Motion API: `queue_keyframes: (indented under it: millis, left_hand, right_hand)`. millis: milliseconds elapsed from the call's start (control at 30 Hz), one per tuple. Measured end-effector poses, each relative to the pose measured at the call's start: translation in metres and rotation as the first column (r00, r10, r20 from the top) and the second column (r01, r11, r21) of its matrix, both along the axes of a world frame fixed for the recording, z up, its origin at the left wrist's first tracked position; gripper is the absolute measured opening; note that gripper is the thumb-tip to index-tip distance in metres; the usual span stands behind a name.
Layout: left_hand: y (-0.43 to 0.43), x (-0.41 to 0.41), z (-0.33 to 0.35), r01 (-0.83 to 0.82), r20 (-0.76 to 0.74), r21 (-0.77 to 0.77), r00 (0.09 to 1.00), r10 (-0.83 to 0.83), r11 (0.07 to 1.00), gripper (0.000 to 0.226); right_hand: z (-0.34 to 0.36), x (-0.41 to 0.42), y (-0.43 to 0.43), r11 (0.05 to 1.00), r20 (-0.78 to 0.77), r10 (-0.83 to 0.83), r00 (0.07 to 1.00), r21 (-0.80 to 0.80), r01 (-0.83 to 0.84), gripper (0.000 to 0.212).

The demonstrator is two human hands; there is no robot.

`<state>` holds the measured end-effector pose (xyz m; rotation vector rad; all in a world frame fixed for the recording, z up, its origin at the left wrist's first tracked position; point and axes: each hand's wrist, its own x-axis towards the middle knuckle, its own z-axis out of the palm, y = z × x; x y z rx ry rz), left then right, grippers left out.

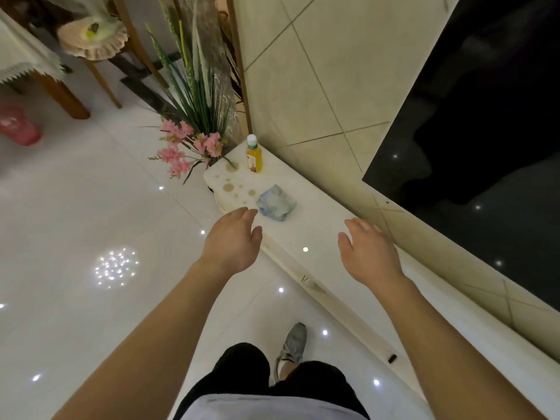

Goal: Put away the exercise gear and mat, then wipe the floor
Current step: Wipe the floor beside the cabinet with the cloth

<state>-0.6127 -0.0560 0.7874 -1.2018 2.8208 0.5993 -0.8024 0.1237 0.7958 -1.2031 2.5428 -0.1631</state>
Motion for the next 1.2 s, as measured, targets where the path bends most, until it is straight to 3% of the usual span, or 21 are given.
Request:
queue_keyframes:
  millis: [400,867,1200]
  left_hand:
    - [-0.119,-0.1,-0.092,0.209,0.098,0.041,0.972,-0.212,0.977,0.048]
    - [-0.219,-0.197,-0.307,0.393,0.175,0.083,0.899,-0.402,0.916,0.048]
    - [-0.249,-0.224,-0.407,0.48,0.227,0.095,0.842,-0.489,0.872,0.064]
  right_hand:
    - [-0.092,-0.069,-0.105,0.995,0.078,-0.068,0.995,0.072,0.063,0.047]
    - [-0.298,-0.133,-0.201,0.972,0.132,-0.117,0.984,0.216,0.086,0.05]
    - [-0.382,-0.153,-0.223,0.961,0.142,-0.145,0.979,0.257,0.105,0.043]
